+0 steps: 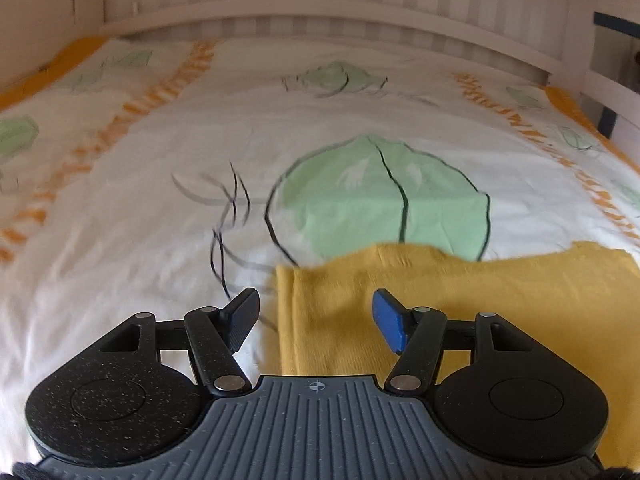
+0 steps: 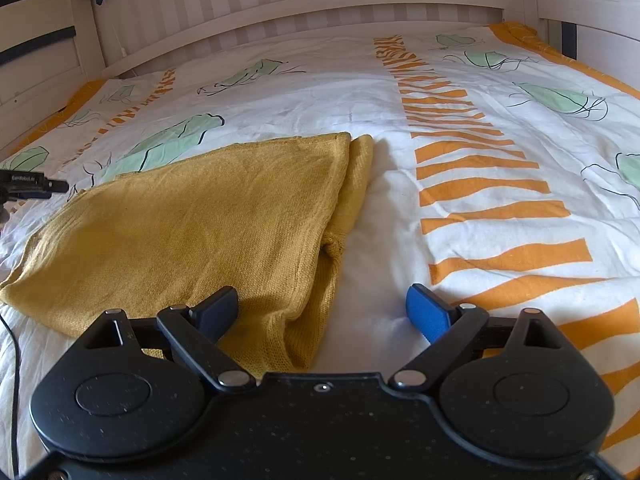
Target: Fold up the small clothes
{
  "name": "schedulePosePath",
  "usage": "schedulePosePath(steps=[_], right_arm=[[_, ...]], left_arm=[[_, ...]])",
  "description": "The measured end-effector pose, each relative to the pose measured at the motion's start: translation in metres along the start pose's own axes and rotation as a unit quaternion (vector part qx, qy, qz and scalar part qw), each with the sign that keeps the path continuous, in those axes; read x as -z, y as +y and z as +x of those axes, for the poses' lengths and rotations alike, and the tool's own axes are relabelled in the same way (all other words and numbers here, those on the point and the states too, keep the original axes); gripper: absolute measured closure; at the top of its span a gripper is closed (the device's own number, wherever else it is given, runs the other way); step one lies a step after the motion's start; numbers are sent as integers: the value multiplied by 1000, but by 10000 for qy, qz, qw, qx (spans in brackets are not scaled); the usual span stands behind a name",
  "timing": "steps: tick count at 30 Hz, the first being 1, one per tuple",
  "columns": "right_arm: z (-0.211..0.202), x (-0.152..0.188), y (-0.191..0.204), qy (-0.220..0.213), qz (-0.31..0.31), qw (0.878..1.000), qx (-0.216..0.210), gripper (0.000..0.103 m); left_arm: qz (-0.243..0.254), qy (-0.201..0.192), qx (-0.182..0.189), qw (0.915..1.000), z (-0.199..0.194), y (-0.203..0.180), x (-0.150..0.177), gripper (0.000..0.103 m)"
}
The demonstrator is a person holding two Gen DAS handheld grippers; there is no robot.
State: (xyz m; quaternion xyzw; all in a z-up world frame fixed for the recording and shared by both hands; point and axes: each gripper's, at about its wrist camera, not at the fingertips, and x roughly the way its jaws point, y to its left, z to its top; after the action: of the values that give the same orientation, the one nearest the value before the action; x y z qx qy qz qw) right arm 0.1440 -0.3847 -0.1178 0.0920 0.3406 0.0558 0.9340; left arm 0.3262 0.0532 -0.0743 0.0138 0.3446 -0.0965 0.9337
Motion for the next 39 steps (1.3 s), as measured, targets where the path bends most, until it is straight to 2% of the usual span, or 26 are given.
schedulePosePath(steps=[3, 6, 9, 15, 22, 31, 39], right_arm=[[0, 0, 0, 7, 8, 10000, -37, 9], [1, 0, 0, 20, 17, 10000, -84, 6], [2, -1, 0, 59, -8, 9999, -160, 1], [1, -3, -4, 45, 127, 9996, -258, 1], [-1, -6, -13, 37, 434, 9980, -461, 0], [-3, -12, -37, 38, 1315, 9868, -948, 0], [-3, -15, -43, 121, 1502, 9822, -1122, 0]], left_arm=[[-248, 296, -46, 9992, -10, 1, 11, 42], [-365, 378, 19, 9986, -24, -2, 24, 42], [-267, 362, 51, 9990, -42, -12, 33, 39], [-6, 493, 77, 9988, -64, -45, 37, 35], [-2, 865, 5, 9963, -54, -90, 24, 32], [79, 845, -16, 9964, -29, -142, 4, 32], [139, 851, -27, 9963, -36, -158, -1, 32]])
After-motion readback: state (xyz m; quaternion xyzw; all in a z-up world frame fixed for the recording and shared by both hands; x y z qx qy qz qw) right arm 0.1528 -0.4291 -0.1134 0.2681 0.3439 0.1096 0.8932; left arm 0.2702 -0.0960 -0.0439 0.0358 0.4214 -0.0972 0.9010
